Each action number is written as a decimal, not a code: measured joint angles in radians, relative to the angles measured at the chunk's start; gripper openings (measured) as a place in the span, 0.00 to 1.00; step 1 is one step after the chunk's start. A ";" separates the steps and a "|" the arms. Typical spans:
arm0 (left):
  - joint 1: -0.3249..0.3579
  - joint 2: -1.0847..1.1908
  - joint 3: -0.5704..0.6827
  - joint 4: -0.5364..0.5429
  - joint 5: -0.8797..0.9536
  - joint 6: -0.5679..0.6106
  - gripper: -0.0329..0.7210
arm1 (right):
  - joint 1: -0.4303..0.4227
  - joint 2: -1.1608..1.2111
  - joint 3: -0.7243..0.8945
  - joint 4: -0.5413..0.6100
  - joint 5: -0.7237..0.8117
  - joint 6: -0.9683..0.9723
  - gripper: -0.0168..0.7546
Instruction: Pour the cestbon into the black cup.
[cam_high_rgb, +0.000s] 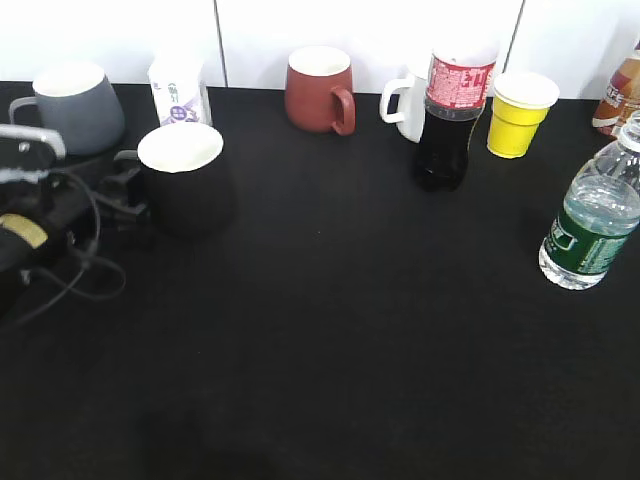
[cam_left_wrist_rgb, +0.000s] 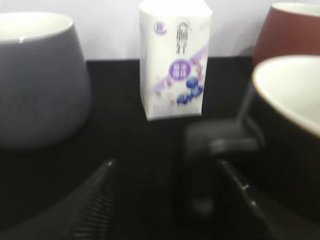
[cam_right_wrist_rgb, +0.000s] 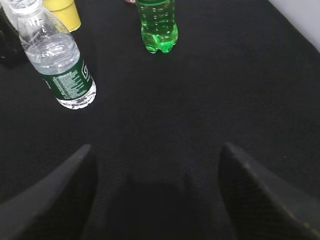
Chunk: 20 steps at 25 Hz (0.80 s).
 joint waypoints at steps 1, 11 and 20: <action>0.026 0.004 -0.028 0.061 0.026 0.000 0.65 | 0.000 0.000 0.000 0.000 0.000 0.000 0.76; 0.105 0.092 -0.213 0.415 0.054 -0.085 0.14 | 0.000 0.000 0.000 0.000 0.000 0.000 0.76; 0.007 -0.124 -0.203 0.599 0.008 -0.249 0.12 | 0.000 0.000 0.000 0.000 0.000 0.000 0.76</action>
